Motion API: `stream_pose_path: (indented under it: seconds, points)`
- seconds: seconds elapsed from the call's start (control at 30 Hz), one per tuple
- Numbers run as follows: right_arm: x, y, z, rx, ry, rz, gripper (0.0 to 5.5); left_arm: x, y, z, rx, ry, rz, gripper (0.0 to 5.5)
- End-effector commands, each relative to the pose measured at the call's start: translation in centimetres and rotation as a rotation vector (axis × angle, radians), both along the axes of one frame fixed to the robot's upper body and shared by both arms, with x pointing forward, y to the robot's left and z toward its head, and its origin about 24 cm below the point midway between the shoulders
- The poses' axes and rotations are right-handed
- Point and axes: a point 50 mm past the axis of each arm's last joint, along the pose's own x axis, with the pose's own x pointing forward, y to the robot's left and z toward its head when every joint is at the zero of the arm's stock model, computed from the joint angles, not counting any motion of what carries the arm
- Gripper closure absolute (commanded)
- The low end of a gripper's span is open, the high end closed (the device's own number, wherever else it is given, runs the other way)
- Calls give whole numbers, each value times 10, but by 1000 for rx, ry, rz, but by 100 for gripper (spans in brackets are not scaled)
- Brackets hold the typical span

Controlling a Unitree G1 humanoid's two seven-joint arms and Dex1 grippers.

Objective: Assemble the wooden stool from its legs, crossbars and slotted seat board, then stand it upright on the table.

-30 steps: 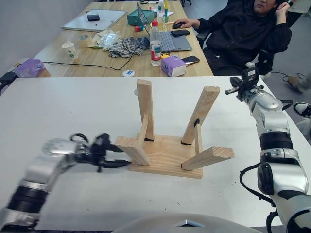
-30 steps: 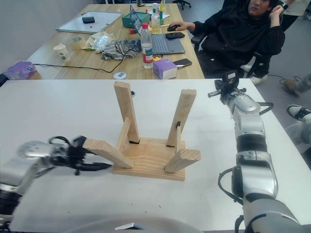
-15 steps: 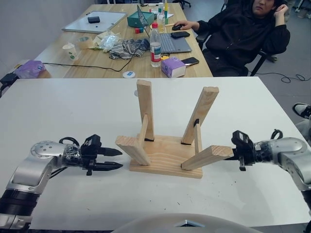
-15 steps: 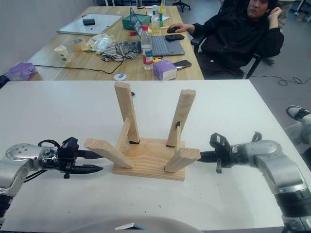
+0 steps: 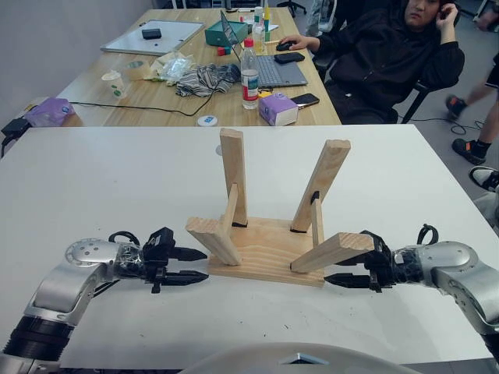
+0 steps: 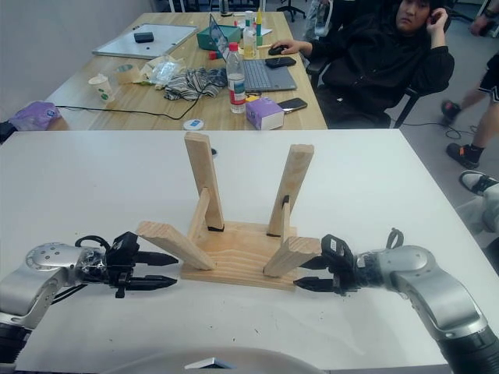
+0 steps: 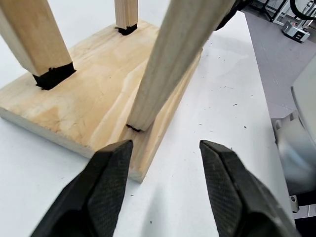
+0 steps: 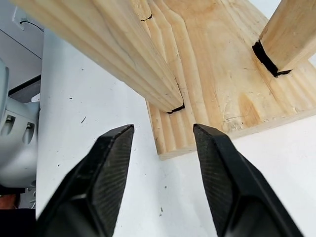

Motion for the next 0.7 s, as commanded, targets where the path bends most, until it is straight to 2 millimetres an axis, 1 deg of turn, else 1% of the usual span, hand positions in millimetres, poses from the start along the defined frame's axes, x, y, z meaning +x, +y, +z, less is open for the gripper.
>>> stream_pose_path:
  seconds: [0.03, 0.2, 0.27, 0.3, 0.33, 0.47, 0.53, 0.6, 0.7]
  points:
    - [6, 14, 4, 50, -25, 14, 314, 9, -8, -2, -9, -31, -11, 300]
    - [16, 36, -2, 99, -34, 13, 314, 19, -22, -5, -51, -54, -13, 300]
    - [16, 40, -4, 100, -27, 21, 357, 23, -28, -5, -68, -60, -15, 300]
    - [16, 41, -5, 98, -22, 25, 370, 25, -31, -5, -78, -57, -19, 300]
    - [16, 41, -6, 92, -17, 28, 372, 25, -34, -6, -86, -48, -25, 300]
    - [13, 41, -9, 85, 33, 52, 376, 21, -43, -14, -119, 38, -36, 369]
    - [12, 42, -8, 94, 84, 85, 376, 20, -51, -15, -158, 104, -35, 378]
    - [13, 43, -3, 112, 160, 131, 377, 14, -56, -9, -168, 174, -37, 378]
    - [14, 46, 21, 228, 316, 209, 378, 4, -56, 9, -135, 303, -13, 378]
